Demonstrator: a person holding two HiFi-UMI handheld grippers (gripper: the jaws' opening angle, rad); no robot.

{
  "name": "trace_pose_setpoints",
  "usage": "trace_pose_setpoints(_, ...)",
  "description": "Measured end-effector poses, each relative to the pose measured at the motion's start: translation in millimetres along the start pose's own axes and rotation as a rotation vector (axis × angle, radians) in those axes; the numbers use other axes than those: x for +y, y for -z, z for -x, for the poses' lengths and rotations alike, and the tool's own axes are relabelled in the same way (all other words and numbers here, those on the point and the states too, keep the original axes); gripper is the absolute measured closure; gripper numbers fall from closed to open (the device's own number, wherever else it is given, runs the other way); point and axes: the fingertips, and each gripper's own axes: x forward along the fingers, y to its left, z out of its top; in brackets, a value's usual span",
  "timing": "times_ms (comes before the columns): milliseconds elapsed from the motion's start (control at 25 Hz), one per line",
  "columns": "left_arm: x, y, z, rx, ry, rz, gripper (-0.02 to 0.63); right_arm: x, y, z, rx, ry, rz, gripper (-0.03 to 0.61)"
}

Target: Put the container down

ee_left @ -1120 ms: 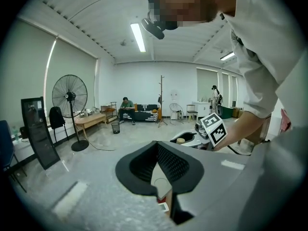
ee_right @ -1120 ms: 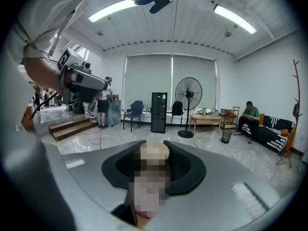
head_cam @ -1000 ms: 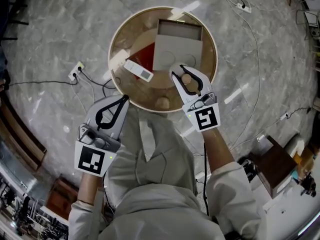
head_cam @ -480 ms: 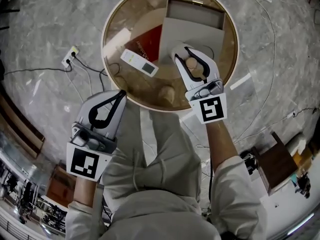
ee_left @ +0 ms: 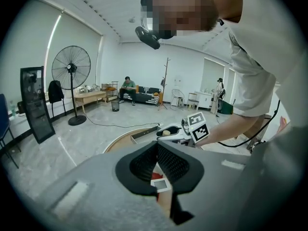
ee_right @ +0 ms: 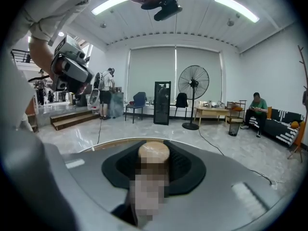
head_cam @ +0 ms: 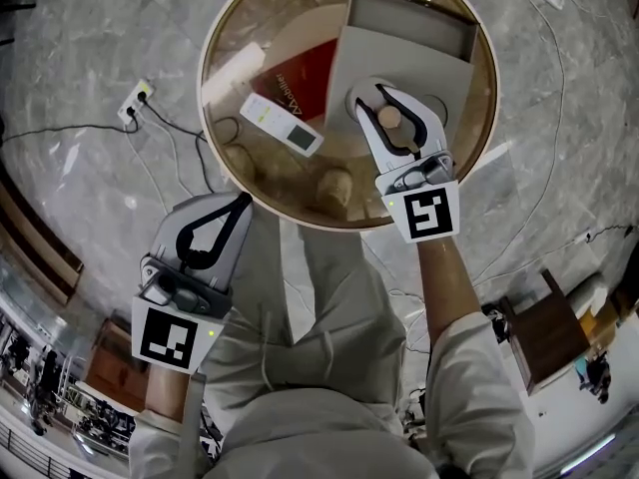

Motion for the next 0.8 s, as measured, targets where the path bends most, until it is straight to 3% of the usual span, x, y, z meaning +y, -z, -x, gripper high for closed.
trace_pose_setpoints(800,-1.5,26.7,-10.5,0.049,0.006,0.031,0.607,5.4,22.8,-0.8,0.008,-0.006,-0.010,0.463)
